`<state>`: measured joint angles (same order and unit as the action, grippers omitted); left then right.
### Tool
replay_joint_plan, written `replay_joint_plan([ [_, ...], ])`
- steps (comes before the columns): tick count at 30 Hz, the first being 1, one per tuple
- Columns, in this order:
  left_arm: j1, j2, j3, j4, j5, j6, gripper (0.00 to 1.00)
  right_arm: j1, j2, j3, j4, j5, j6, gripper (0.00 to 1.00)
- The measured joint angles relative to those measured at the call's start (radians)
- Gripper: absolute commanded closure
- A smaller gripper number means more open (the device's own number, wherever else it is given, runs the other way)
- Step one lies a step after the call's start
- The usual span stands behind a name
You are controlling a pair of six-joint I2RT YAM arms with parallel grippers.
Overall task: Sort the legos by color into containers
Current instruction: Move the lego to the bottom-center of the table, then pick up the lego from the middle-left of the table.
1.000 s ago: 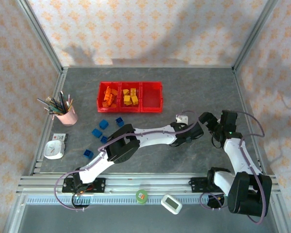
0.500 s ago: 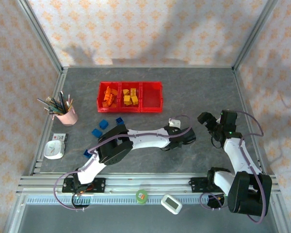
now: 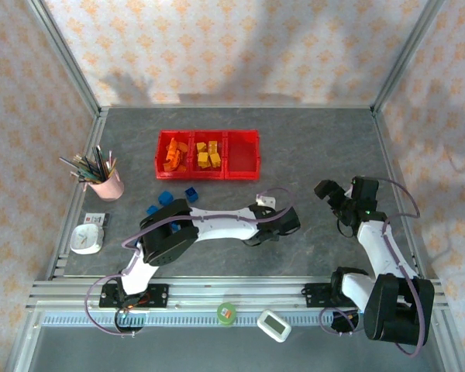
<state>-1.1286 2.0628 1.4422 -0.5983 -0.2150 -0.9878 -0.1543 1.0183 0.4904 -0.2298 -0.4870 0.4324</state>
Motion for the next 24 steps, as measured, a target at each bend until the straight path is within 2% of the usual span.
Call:
replay_joint_plan([
  [6, 0.000, -0.029, -0.041, 0.012, 0.003, -0.028, 0.44, 0.000, 0.000, -0.001, 0.000, -0.004, 0.000, 0.00],
  [10, 0.000, -0.058, -0.071, 0.012, 0.020, -0.051, 0.26, 0.000, 0.000, -0.001, 0.000, -0.005, -0.001, 0.00],
  [11, -0.001, -0.062, -0.071, 0.013, 0.024, -0.061, 0.25, 0.000, 0.000, -0.001, 0.000, -0.004, -0.003, 0.00],
  [16, -0.004, -0.067, -0.071, 0.023, 0.034, -0.088, 0.26, 0.000, 0.003, -0.003, 0.006, -0.005, -0.008, 0.00],
  [24, -0.019, -0.065, -0.071, 0.014, 0.042, -0.116, 0.37, 0.000, 0.019, -0.018, 0.014, -0.012, -0.012, 0.00],
])
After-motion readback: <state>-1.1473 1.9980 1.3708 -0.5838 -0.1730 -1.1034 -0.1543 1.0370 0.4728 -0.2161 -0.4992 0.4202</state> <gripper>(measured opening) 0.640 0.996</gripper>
